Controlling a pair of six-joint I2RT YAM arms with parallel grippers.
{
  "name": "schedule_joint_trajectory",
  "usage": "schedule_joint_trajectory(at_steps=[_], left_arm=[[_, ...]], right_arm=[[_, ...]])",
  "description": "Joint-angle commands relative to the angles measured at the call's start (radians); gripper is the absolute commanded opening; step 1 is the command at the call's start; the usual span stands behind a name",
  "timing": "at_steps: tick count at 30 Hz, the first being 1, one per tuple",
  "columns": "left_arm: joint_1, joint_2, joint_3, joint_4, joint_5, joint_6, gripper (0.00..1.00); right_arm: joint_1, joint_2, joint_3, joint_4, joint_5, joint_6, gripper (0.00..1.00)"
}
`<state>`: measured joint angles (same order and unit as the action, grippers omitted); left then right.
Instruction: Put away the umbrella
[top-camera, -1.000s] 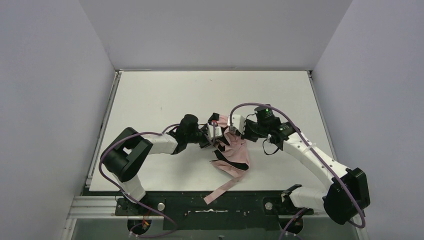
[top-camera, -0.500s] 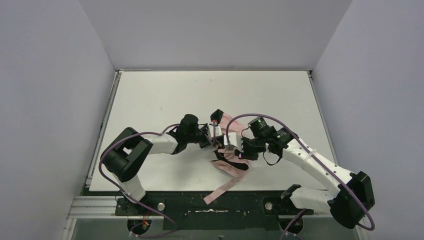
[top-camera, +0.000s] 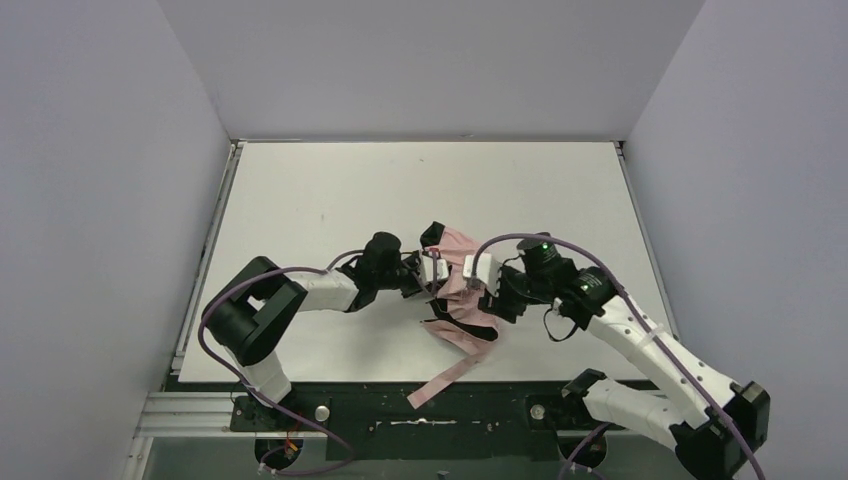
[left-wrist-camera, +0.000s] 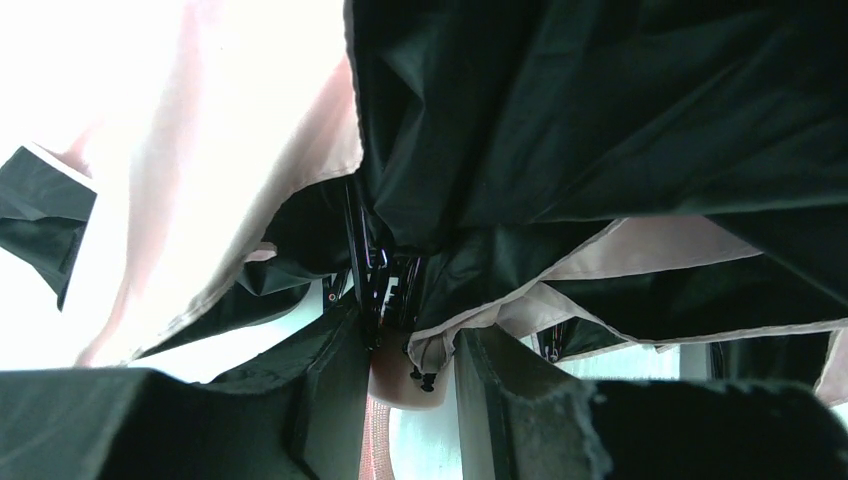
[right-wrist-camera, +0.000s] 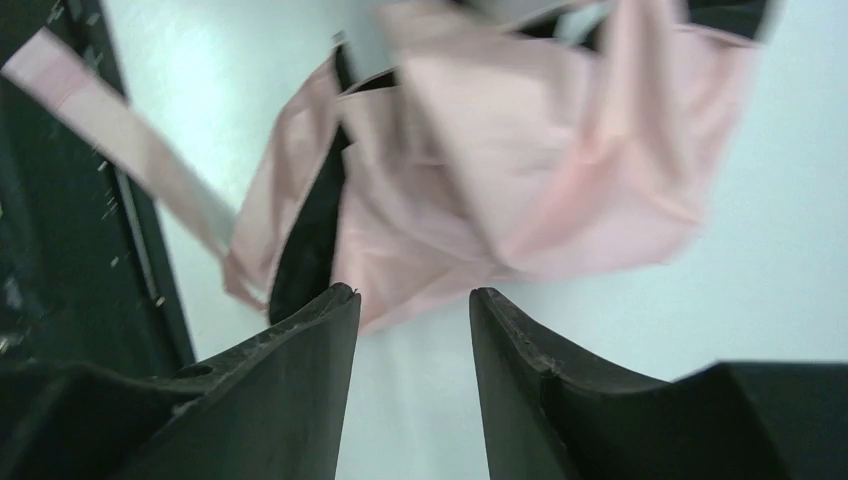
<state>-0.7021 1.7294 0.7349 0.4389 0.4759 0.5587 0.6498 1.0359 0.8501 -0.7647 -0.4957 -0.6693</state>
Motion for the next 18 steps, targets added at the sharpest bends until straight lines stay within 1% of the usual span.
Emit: schedule_joint_trajectory(at_steps=[1,4,6,7,9,12,13,15,18], left_arm=[[-0.041,-0.015,-0.045,-0.051,-0.074,0.081,0.0],[-0.066,-0.02,-0.07,-0.006,-0.132,0.093,0.0],[-0.089,-0.026,-0.082,0.009,-0.162,0.116,0.0],[-0.109,-0.028,-0.091,0.022,-0.182,0.13,0.0],[-0.138,-0.035,-0.113,0.051,-0.228,0.16,0.0],[-0.18,-0.051,-0.148,0.089,-0.301,0.223,0.0],[-0.19,-0.053,-0.159,0.105,-0.323,0.245,0.0],[-0.204,-0.055,-0.176,0.134,-0.354,0.281,0.0],[-0.215,-0.053,-0.179,0.138,-0.379,0.319,0.0]], right_arm=[[-0.104,-0.116,0.037,0.22,0.015,0.149,0.47],[-0.187,-0.11,0.057,0.3,0.053,0.271,0.47],[-0.231,-0.069,0.089,0.305,0.045,0.318,0.49],[-0.242,-0.039,0.11,0.294,0.034,0.323,0.52],[-0.255,0.025,0.155,0.259,-0.003,0.299,0.6],[-0.269,0.113,0.184,0.252,-0.052,0.246,0.75],[-0.27,0.139,0.196,0.242,-0.07,0.219,0.77],[-0.27,0.198,0.229,0.203,-0.095,0.17,0.8],[-0.27,0.291,0.291,0.118,-0.112,0.113,0.85]])
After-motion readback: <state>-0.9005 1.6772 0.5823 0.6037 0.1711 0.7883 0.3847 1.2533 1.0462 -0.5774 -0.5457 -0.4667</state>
